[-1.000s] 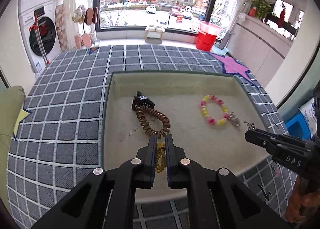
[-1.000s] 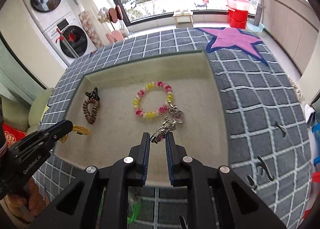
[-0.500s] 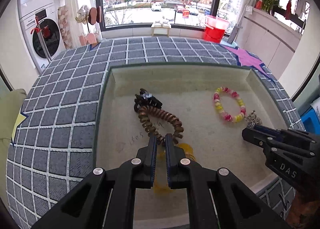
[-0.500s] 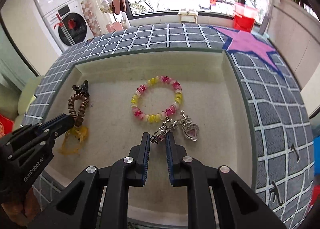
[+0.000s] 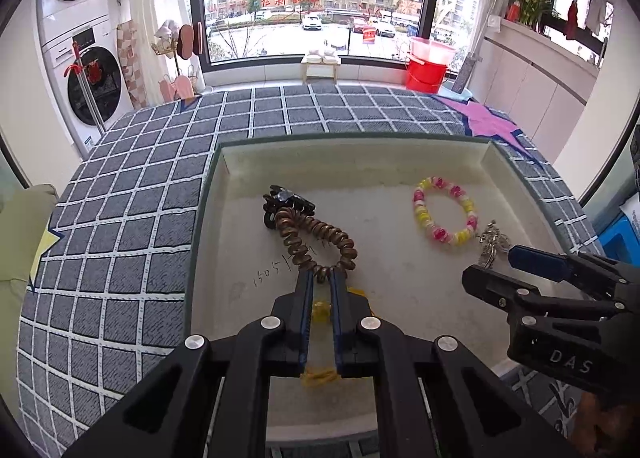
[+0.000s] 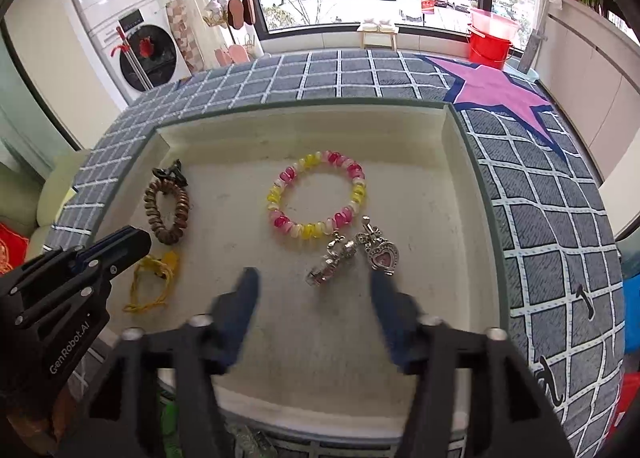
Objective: Organize jewelry
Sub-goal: 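Carry both items into the tray and open both grippers to release them, then withdraw both grippers from the tray back over the remaining jewelry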
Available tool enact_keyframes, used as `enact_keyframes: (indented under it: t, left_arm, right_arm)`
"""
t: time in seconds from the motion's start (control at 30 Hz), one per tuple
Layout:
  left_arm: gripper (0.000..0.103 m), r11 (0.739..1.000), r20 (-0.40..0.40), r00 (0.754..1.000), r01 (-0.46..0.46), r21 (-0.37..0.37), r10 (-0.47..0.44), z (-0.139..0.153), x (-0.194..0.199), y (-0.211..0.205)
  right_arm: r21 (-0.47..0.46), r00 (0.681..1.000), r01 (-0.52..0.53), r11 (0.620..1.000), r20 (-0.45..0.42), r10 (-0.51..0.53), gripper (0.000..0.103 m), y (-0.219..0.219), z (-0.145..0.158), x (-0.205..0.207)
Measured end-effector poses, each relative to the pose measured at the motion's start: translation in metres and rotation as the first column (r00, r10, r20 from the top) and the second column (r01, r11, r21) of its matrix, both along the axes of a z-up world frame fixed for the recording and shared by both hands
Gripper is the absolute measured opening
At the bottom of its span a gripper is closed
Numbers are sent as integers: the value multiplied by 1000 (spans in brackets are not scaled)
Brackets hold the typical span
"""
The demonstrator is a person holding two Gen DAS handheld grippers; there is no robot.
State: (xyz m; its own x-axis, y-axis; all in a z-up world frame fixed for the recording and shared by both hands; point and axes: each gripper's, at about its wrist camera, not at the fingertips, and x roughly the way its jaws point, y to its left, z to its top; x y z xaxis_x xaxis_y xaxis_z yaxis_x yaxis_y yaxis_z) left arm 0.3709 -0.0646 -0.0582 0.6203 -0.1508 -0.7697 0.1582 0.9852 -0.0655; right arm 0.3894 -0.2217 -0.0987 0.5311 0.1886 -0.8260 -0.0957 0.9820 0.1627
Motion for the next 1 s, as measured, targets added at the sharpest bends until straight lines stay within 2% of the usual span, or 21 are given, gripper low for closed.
enact_keyframes:
  t: [0.07,0.17,0.27,0.53,1.0]
  left_arm:
    - [22,1000,8,1000,4,-14,-4,5,-5,2]
    - [22,1000,20,1000,0,-20,0,13,-14,7]
    - [22,1000,34,999,-2,-15,3,20,-26,12]
    - [22,999,45,998,-46,-13,46,33,-63,29]
    - [22,997,-2,997,-75,6,75,21,-130,36]
  right_arm:
    - [17,1000,2,1000,6,-2,67,-2,5,-4]
    - [35,1000,3,999,7,-4,77,-3,11,-9]
    - [43,1000,2,999,18,-3,80,-3,18,-18]
    - [73,999,-8,997,42,5,83,-2,34,-51]
    - [70,997,58,996,37,-61,86,-8,37,-122]
